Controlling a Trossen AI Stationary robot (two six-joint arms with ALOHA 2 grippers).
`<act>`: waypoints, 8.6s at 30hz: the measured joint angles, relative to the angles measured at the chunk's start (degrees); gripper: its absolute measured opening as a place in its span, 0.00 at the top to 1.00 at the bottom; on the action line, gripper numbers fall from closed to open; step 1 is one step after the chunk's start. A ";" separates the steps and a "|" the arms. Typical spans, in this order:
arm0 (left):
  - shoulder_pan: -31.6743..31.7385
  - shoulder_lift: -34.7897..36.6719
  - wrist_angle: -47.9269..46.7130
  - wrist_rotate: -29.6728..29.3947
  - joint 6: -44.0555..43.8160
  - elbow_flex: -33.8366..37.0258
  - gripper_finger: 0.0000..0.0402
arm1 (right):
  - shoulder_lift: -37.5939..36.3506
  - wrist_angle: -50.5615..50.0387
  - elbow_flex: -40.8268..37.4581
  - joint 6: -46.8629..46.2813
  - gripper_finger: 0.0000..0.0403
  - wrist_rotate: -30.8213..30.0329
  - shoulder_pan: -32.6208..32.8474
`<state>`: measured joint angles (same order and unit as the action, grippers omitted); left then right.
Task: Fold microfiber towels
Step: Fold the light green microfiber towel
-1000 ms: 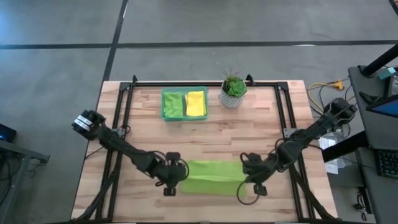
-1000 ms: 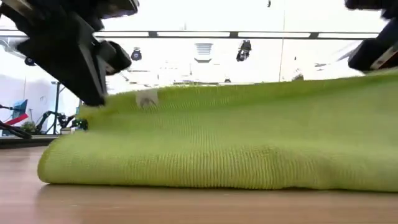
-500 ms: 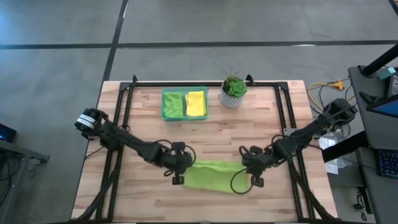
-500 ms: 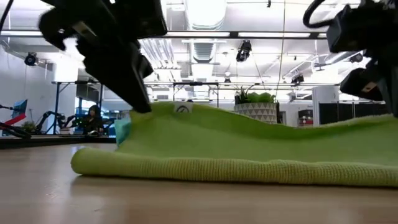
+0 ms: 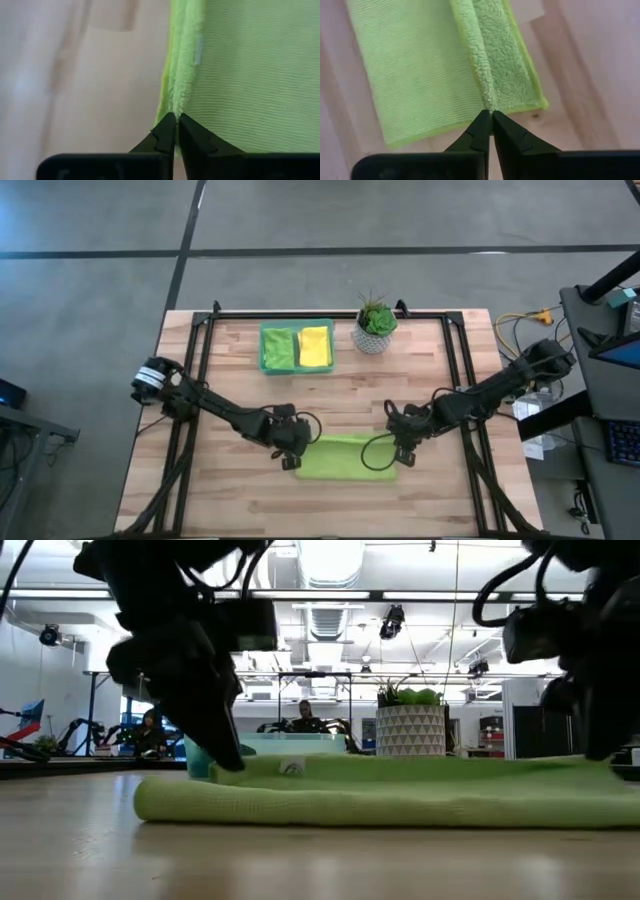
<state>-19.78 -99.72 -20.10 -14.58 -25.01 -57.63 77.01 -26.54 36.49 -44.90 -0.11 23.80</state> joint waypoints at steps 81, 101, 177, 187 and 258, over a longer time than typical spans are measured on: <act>2.96 9.92 -12.71 -8.21 -0.19 5.64 0.89 | 4.22 11.91 0.75 -2.44 0.93 -4.49 -14.31; 6.48 1.33 7.74 7.17 -0.26 4.30 1.00 | 10.44 16.45 2.98 -20.05 0.93 0.52 -0.74; 18.22 -20.11 18.50 13.98 13.87 -23.89 1.00 | -6.79 3.98 7.14 -24.71 0.93 -30.54 20.50; 16.71 -24.33 14.06 9.62 10.71 -24.59 1.00 | -6.82 4.43 7.16 -25.41 0.93 -29.96 20.47; -26.62 10.58 -2.90 0.11 -24.35 -4.14 1.00 | 16.35 31.48 20.14 11.90 0.93 -14.37 4.24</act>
<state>-46.40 -89.14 -23.00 -14.47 -49.35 -61.77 93.36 4.94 56.63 -32.99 -14.47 28.03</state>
